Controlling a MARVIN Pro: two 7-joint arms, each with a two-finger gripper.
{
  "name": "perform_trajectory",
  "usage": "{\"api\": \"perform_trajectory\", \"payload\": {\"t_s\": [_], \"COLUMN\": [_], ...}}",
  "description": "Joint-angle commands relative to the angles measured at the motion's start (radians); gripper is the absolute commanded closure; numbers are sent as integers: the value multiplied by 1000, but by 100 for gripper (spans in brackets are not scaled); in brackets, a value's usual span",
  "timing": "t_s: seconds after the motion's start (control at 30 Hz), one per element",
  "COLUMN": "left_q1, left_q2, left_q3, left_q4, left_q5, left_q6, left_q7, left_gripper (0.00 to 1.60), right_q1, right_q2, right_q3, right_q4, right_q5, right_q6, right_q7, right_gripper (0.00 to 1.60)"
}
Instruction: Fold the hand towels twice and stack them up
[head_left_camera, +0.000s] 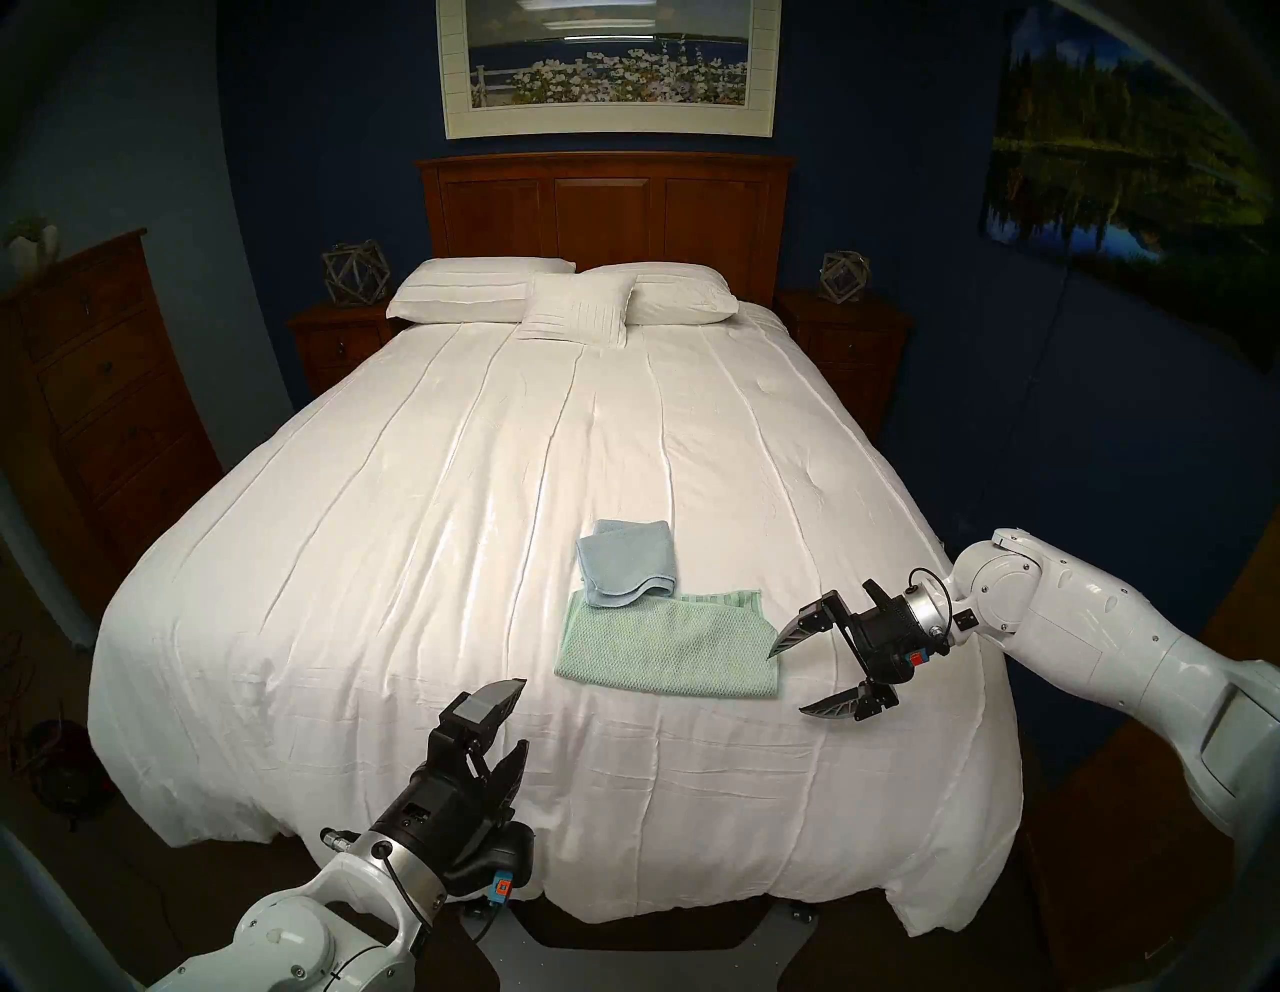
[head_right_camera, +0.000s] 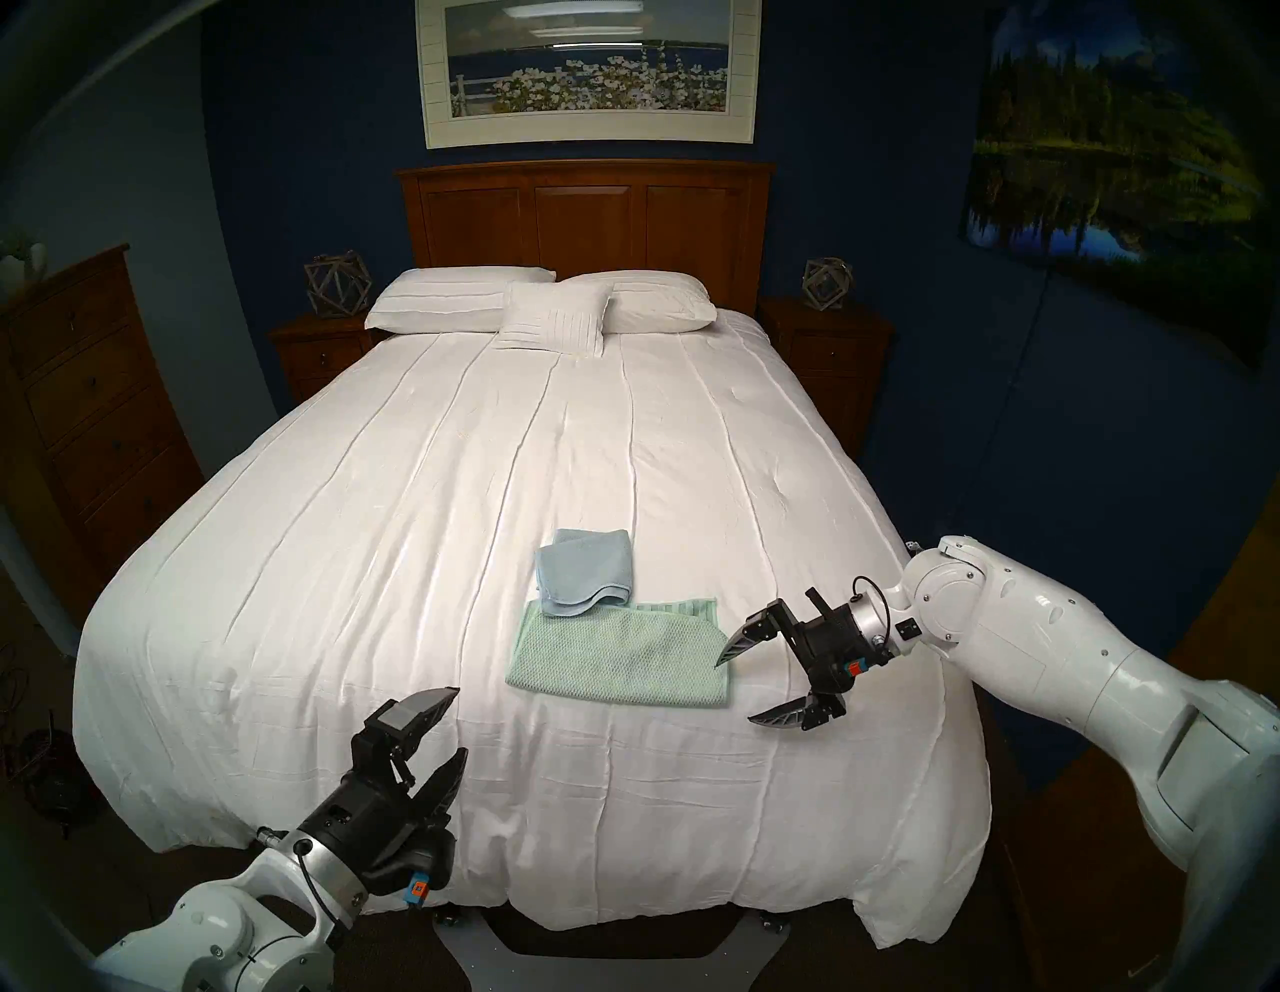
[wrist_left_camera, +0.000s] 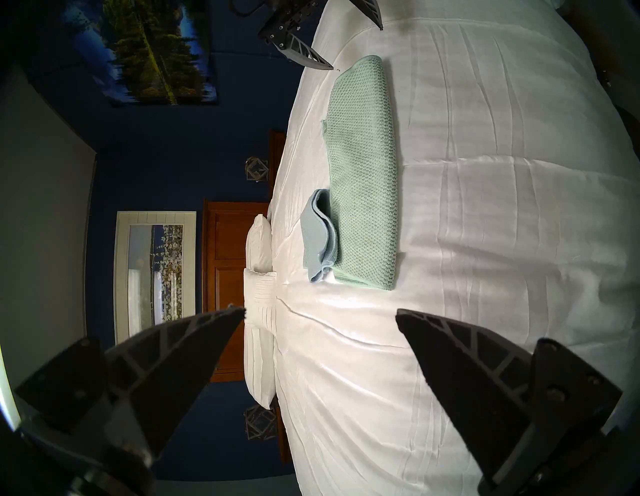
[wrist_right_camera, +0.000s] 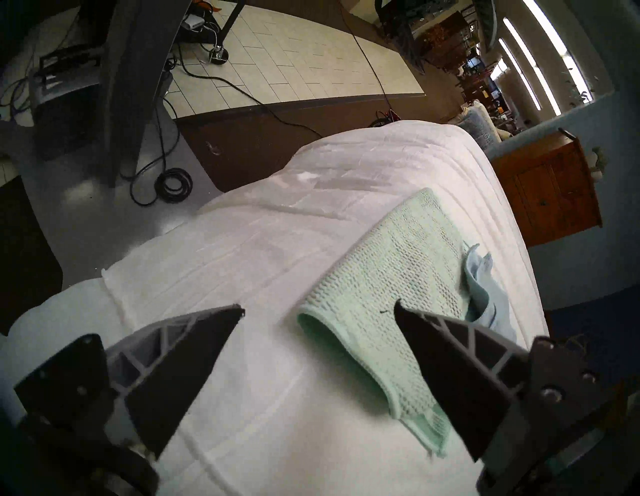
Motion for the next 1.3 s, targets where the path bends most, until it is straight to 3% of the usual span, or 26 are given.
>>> {"api": "perform_trajectory", "payload": {"t_s": [0.0, 0.43, 0.47, 0.53, 0.57, 0.87, 1.27], "left_q1": [11, 27, 26, 31, 28, 32, 41], "left_q2": [0, 1, 1, 1, 0, 0, 0], "left_q3": [-4, -13, -13, -15, -14, -16, -21], "left_q4": [-32, -45, -44, -47, -45, -47, -54], "left_q5": [0, 0, 0, 0, 0, 0, 0], "left_q6": [1, 1, 1, 1, 0, 0, 0], "left_q7": [8, 8, 8, 8, 8, 8, 8], "left_gripper": [0, 0, 0, 0, 0, 0, 0], "right_q1": [45, 59, 75, 83, 100, 154, 147], "right_q2": [59, 174, 172, 168, 167, 104, 6], "right_q3": [-6, -42, -57, -54, -70, -65, -73], "right_q4": [-112, -286, -311, -307, -318, -304, -274], "right_q5": [26, 67, -14, -71, -135, -374, -693], "right_q6": [1, 1, 1, 1, 1, 1, 1], "right_q7": [56, 60, 106, 102, 105, 88, -75], "right_gripper": [0, 0, 0, 0, 0, 0, 0]}}
